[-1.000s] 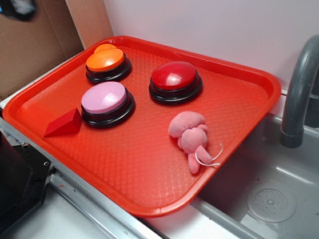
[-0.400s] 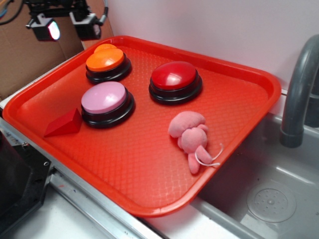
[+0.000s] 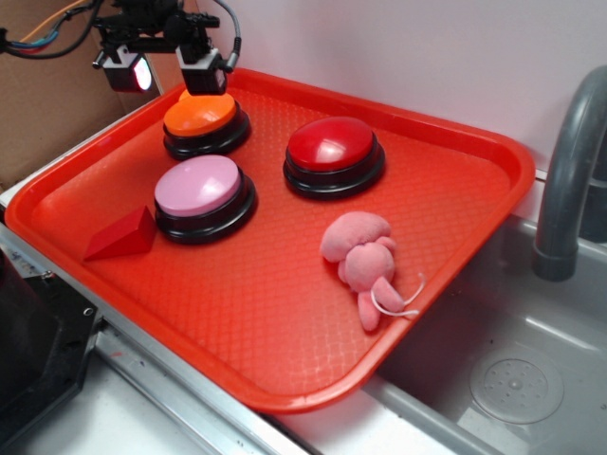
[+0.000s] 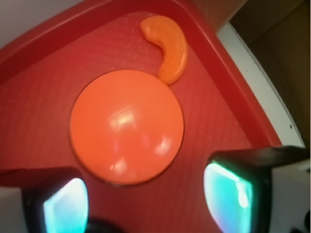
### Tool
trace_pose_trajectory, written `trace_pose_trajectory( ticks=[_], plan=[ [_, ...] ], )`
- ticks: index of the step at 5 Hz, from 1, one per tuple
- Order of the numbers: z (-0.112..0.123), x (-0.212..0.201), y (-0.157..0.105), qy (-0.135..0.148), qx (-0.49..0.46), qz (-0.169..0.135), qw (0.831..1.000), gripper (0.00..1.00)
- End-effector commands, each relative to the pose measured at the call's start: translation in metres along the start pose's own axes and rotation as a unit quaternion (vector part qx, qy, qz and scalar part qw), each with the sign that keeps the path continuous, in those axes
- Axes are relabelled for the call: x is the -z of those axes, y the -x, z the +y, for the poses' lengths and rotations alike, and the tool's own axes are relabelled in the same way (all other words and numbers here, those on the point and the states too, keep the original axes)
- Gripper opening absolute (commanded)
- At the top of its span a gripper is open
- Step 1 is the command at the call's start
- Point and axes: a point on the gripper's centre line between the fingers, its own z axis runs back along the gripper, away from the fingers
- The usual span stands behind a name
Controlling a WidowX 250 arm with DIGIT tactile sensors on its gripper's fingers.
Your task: Push the orange button.
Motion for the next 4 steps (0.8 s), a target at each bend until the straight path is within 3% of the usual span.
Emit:
trace_pose_trajectory(
  ticks=[1, 2, 3, 4],
  plan=[
    [0.011, -0.070, 0.005, 0.035, 0.019, -0.051, 0.998, 1.00],
    [0.020, -0.048, -0.006, 0.032, 0.009, -0.054, 0.998, 1.00],
    [0.022, -0.005, -0.018, 0.003, -0.004, -0.035, 0.999, 1.00],
    [0.025, -0.001, -0.018, 0.012, -0.015, -0.039, 0.999, 1.00]
  ],
)
